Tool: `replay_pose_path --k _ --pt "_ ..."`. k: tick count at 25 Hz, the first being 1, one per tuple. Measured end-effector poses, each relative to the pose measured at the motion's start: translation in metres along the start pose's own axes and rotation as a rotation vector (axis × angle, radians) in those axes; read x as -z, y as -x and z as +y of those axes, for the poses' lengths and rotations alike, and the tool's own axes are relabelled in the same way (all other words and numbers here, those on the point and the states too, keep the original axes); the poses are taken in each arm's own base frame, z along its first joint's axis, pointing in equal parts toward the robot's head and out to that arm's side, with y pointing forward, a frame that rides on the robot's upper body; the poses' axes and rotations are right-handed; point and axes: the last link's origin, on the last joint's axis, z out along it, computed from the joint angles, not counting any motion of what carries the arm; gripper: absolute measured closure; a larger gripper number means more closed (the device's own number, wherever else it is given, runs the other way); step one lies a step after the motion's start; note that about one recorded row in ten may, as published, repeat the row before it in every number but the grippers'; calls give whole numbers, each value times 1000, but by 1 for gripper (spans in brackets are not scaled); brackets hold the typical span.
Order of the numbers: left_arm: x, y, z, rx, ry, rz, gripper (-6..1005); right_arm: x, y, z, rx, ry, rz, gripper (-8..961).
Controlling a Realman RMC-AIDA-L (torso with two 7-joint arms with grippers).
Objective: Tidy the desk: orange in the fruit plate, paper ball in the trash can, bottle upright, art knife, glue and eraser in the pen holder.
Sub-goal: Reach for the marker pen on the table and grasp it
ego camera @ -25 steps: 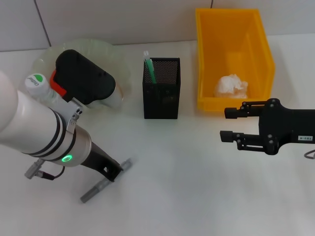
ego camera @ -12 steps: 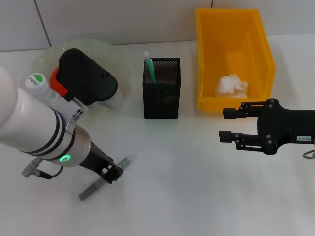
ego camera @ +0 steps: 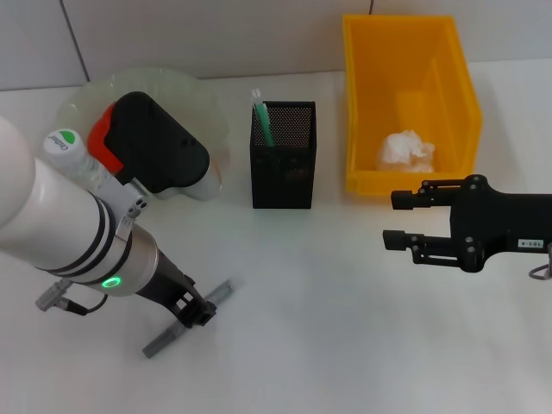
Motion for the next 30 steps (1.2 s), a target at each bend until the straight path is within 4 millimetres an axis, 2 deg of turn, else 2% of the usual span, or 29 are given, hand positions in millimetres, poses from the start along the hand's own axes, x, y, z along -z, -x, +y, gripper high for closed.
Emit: replay_pose_path --k 12,30 --pt "-8 2 -1 -6 7 -8 576 -2 1 -1 6 2 4 379" --pt "-9 -1 0 -29 15 14 588 -3 3 -2 7 6 2 380"
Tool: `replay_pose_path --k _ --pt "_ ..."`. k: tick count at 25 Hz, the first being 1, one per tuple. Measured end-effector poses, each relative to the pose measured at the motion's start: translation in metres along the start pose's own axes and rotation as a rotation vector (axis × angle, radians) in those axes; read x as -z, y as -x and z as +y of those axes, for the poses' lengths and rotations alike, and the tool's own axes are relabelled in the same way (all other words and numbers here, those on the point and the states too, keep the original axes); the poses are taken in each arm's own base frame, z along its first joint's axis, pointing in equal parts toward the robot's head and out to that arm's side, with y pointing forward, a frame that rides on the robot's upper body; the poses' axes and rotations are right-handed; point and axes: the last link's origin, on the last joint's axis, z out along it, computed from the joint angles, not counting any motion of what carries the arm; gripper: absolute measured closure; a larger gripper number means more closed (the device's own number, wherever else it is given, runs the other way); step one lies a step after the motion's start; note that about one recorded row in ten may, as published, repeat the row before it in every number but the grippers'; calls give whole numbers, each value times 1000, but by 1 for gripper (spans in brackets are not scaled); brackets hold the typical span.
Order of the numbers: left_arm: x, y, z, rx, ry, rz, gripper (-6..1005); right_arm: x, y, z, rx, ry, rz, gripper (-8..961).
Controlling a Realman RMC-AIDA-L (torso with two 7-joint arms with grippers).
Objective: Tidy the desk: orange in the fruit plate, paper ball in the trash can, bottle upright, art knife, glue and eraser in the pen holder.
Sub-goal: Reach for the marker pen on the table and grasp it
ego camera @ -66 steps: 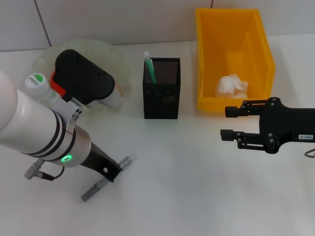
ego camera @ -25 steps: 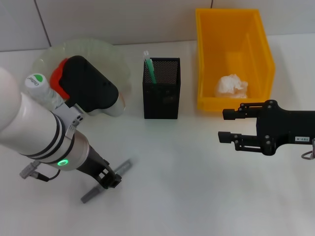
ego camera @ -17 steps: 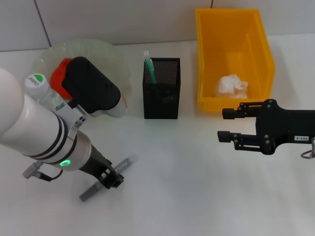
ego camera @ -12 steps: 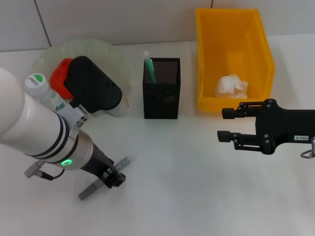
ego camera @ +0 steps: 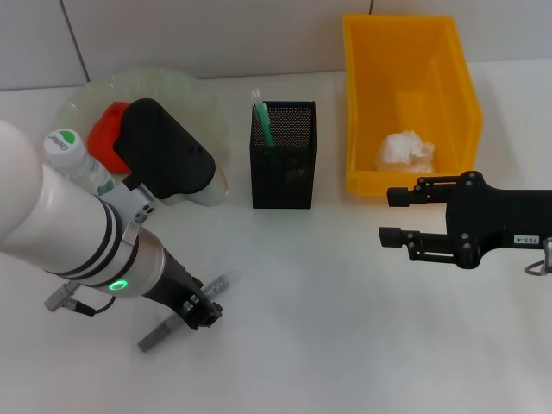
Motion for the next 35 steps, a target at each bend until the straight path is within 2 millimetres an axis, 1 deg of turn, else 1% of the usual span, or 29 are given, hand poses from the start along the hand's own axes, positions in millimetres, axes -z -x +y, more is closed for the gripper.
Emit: replay_pose_path --k 35 --pt "-6 4 -3 2 -3 -10 650 -1 0 -1 0 -4 4 380"
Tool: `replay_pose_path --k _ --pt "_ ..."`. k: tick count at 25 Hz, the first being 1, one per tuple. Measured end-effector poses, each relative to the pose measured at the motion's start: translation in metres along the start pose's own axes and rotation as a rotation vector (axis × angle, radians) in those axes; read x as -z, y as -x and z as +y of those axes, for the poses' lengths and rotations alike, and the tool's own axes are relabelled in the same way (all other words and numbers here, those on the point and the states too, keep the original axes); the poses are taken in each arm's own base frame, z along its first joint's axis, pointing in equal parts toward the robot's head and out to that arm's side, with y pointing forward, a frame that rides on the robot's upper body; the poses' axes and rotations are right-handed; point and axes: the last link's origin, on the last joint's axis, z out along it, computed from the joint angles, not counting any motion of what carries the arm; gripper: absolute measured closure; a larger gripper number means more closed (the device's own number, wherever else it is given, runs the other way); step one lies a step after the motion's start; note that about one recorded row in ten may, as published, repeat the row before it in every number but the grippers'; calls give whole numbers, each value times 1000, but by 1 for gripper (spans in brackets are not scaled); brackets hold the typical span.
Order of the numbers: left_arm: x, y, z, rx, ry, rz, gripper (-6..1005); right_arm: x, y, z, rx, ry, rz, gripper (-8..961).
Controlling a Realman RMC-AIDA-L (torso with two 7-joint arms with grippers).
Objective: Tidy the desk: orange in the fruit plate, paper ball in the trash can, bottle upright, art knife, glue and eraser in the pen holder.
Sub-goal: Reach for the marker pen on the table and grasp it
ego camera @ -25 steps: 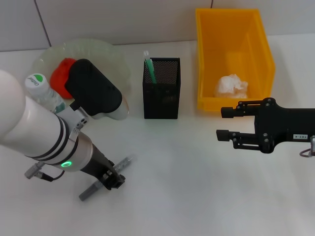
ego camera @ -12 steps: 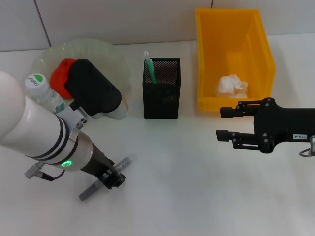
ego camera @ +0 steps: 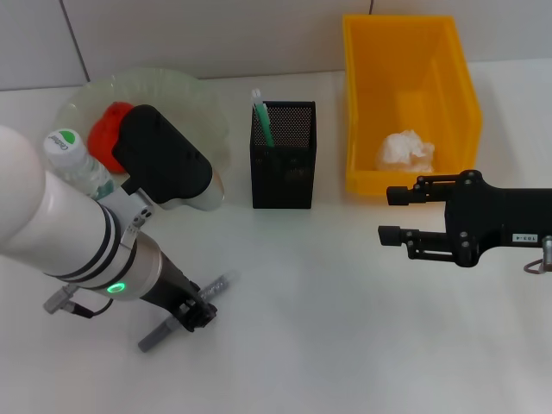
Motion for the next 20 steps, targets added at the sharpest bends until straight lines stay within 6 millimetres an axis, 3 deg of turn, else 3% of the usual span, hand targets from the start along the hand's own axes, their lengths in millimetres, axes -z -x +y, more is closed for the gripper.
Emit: replay_pose_path --k 9,14,20 --pt "-1 0 -2 2 -5 3 657 0 0 0 0 -1 0 379" --pt "-1 -1 -4 6 -14 12 758 0 0 -1 1 -1 0 379" --pt "0 -2 -5 17 -19 20 809 0 0 -1 2 -2 0 379"
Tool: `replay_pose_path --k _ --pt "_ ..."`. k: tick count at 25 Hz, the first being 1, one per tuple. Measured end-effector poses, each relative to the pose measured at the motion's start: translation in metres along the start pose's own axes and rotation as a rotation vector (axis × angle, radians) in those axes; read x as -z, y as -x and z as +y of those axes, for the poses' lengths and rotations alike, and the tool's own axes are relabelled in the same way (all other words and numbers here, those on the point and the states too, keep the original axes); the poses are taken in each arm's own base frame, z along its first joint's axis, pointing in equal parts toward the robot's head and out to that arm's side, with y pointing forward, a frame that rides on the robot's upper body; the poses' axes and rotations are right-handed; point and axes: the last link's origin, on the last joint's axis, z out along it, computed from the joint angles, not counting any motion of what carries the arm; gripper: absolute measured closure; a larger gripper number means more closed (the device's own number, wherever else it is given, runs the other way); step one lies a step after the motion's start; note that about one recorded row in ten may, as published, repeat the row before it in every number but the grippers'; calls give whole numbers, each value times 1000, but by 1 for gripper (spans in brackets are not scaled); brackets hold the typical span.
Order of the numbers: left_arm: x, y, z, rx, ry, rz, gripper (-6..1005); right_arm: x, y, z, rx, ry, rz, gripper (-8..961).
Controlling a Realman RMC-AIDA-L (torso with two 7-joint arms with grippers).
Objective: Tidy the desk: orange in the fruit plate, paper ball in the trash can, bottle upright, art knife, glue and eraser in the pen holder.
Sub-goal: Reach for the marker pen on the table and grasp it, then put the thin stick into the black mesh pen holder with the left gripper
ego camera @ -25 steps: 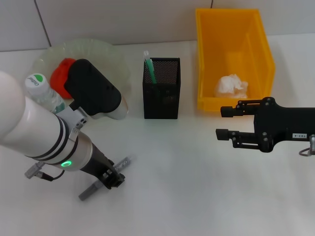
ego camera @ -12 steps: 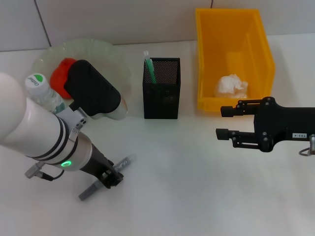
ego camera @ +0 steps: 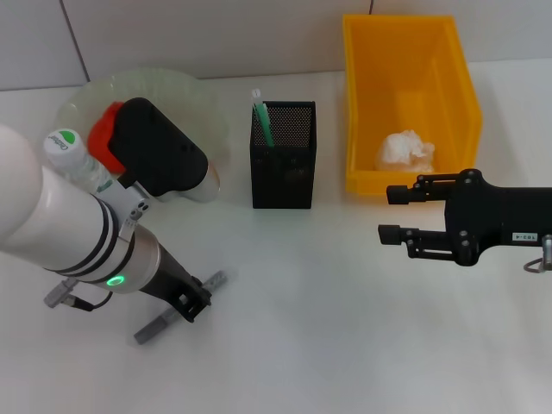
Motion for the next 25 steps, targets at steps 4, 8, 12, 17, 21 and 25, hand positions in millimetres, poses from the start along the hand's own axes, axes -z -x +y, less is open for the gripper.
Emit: replay_pose_path --k 4,8,12,17,21,25 --pt "0 0 0 6 0 1 843 0 0 0 1 -1 1 380" --pt "1 0 0 9 2 6 856 0 1 -1 4 -1 1 380" --pt "2 -1 -1 12 2 11 860 0 1 -1 5 -2 1 380" --pt "8 -5 -2 13 -2 33 862 1 1 -1 5 -7 -1 379" --pt "12 -8 -1 12 -1 53 865 2 1 -4 6 -20 3 379" --pt "20 -12 1 8 -2 81 867 2 1 -4 6 -22 3 379"
